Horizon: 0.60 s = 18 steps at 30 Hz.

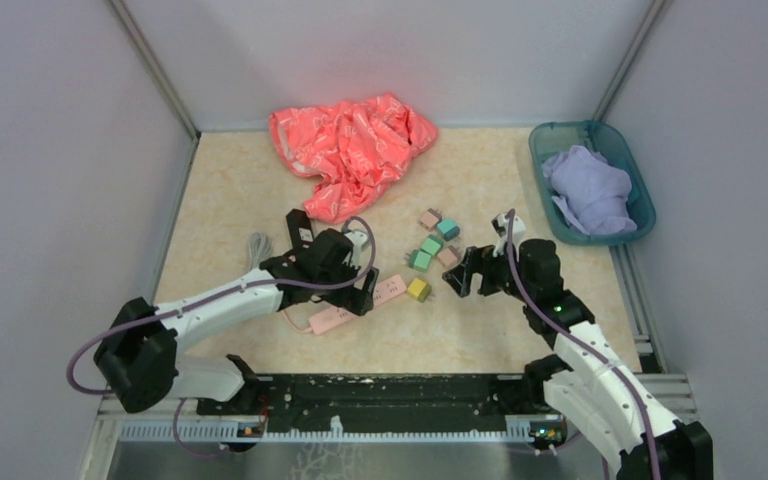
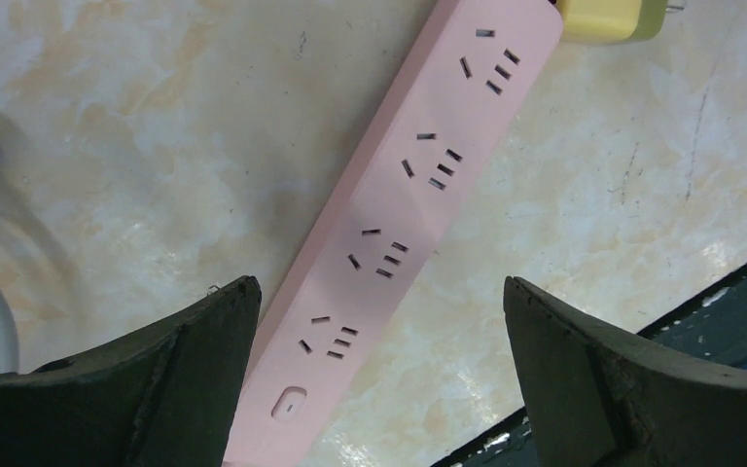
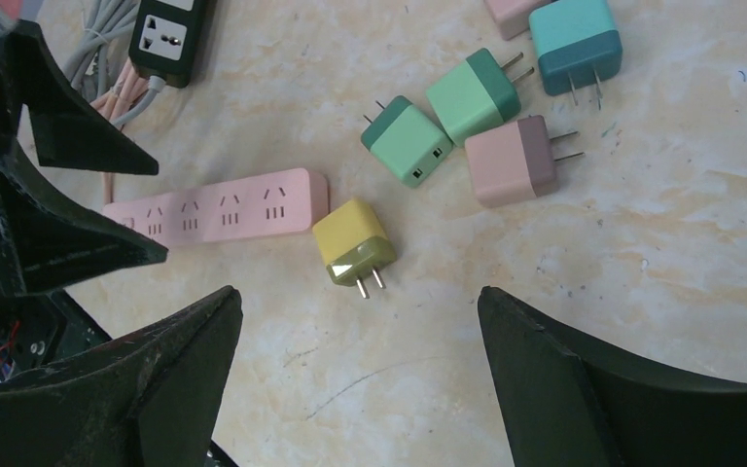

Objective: Insert the plug

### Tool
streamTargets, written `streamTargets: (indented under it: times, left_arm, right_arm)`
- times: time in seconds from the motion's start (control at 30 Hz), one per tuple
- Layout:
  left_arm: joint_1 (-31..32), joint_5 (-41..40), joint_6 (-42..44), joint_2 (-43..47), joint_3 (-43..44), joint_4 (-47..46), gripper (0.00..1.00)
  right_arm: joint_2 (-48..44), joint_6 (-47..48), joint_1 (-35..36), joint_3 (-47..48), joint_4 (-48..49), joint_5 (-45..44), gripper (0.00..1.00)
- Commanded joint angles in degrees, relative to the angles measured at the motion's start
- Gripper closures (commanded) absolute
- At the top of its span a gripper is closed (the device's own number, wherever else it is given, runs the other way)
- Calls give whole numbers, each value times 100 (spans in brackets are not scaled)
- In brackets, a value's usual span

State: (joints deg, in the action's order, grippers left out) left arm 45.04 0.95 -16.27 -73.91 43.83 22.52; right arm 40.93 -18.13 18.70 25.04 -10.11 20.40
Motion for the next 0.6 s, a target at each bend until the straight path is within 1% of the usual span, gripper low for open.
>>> streamTargets:
  times: [0.0, 0.27, 0.3, 0.37, 0.4, 0.5, 0.57]
  left_arm:
    - [364, -560, 128, -361, 237, 101, 0]
    - [803, -938, 315, -1058, 542, 160, 1]
    - [839, -975, 329, -1142, 565, 152, 2]
    - [877, -993, 355, -1326, 624, 103, 9]
    - [876, -976, 349, -1428, 678, 93, 16]
    - [877, -963, 266, -1748, 845, 90, 31]
    - [884, -920, 213, -1880, 969, 55, 44]
  right_arm:
    - [121, -94, 216, -11, 597, -157, 9]
    - [314, -50, 430, -11, 662, -258, 9]
    - [321, -58, 439, -20, 672, -278, 9]
    - [319, -63, 449, -37, 685, -303, 9]
    - [319, -63, 446, -38, 690, -327, 9]
    - [305, -73, 459, -54, 686, -385, 9]
    - [279, -78, 459, -60, 681, -443, 9]
